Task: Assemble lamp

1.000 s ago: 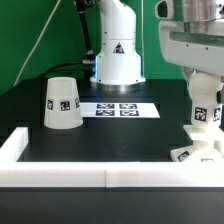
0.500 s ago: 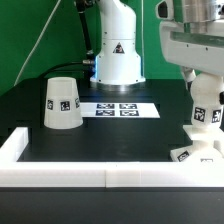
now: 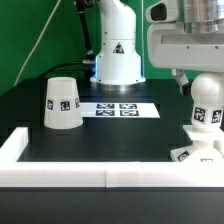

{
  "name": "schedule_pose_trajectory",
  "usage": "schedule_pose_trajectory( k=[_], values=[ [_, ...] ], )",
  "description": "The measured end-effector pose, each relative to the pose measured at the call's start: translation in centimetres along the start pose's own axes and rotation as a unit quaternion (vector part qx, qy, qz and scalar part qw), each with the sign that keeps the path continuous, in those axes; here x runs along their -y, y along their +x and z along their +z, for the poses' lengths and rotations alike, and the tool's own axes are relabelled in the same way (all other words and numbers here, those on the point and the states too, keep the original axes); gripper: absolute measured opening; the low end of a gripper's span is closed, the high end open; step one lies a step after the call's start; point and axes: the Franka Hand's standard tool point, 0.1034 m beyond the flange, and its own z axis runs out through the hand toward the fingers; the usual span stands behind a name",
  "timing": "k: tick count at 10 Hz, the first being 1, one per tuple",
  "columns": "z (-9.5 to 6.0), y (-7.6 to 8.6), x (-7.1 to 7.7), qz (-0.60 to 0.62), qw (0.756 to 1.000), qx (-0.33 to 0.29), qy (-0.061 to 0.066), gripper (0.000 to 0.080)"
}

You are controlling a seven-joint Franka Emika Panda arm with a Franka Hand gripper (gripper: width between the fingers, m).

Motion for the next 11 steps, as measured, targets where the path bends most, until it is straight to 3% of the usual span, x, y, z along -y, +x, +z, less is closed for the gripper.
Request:
schedule_pose_trajectory(
  k=[2,3,4,7,10,11],
  values=[
    [0.01,0.01,-0.02,-0.070,0.998,0.000,0.000,0.0699],
    [0.01,0.11,-0.13,-0.127,0.992,-0.004,-0.006,0.0699],
    [-0.02,0.29,-0.18,-0.212,0.977,-0.015,-0.021,0.0699],
    [-0.15,-0.03,0.27,-0.366,0.929,-0.025,-0.044,0.0699],
    [-0.07,0.05,0.20,-0.445,0.894,-0.020,-0.046,0.0699],
    [-0.06,0.08,0.17,-0.488,0.871,-0.018,-0.047,0.0699]
  ],
)
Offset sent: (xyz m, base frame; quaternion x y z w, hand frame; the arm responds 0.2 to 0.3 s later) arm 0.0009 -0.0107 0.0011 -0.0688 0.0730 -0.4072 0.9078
